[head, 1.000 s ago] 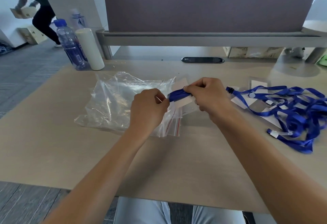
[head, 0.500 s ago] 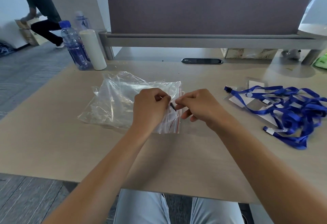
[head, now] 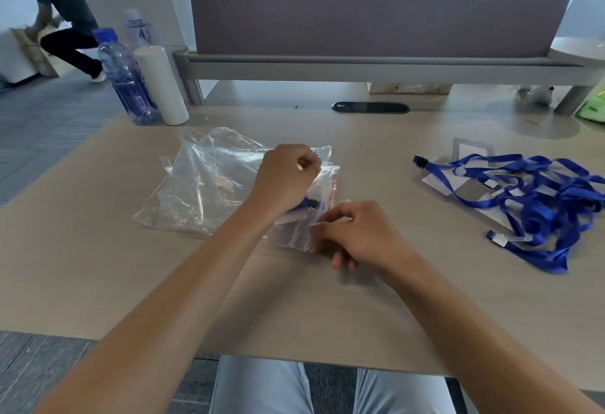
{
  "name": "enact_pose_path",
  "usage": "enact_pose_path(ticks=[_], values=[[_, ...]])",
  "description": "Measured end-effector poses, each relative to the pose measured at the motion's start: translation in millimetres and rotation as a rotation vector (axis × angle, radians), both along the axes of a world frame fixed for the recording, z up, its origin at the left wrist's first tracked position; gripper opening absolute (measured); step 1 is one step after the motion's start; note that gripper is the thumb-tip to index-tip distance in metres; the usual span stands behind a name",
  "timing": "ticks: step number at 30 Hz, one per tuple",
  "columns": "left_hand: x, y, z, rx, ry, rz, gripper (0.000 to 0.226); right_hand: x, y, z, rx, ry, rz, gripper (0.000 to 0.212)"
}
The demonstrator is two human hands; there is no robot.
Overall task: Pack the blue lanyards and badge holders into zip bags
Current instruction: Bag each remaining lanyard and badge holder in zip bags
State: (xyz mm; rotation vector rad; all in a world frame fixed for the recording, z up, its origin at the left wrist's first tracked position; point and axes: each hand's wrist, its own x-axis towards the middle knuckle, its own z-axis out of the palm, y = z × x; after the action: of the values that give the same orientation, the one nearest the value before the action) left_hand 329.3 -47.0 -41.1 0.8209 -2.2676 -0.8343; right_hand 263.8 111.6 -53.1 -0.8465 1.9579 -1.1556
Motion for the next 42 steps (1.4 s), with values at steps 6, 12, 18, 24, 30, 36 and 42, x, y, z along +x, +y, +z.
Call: enact_pose_path(ticks=[6,12,18,24,30,36,42], values=[[-35.2,-33.1,6.0,-0.107,-0.315,-0.215,0.026,-3.5,-4.5,-7.5,-0.004,-0.032,-0.05,0.009],[-53.1,-42.3,6.2,-0.074,-0.304,-0.249,0.02,-17.7,6.3,-12.0,-0.052,-0.005,-0.133,0.003],[-49.5,-48.2,14.3,0.061,-0.087,-0.171,0.008,-38.0,15.5,-13.5,-0.104,0.101,-0.271,0.005],[-47.5,-38.7,22.0,0.12,0.029,-0.123,0.01,-45.4,21.5,-11.6,-0.098,0.163,-0.297,0.008],[-44.5,-34.2,29.4,0.124,0.106,-0.126,0.005,-48.5,21.0,-8.2,-0.131,0.287,-0.339,0.008],[-45.8,-24.9,67.8,0.086,0.242,-0.099,0.006,-70.7,24.4,30.4,-0.238,0.407,-0.414,0.007],[-56.9,-10.0,106.6,0.108,0.383,-0.129,0.007,-102.2,37.5,76.3,-0.321,0.546,-0.515,0.014]])
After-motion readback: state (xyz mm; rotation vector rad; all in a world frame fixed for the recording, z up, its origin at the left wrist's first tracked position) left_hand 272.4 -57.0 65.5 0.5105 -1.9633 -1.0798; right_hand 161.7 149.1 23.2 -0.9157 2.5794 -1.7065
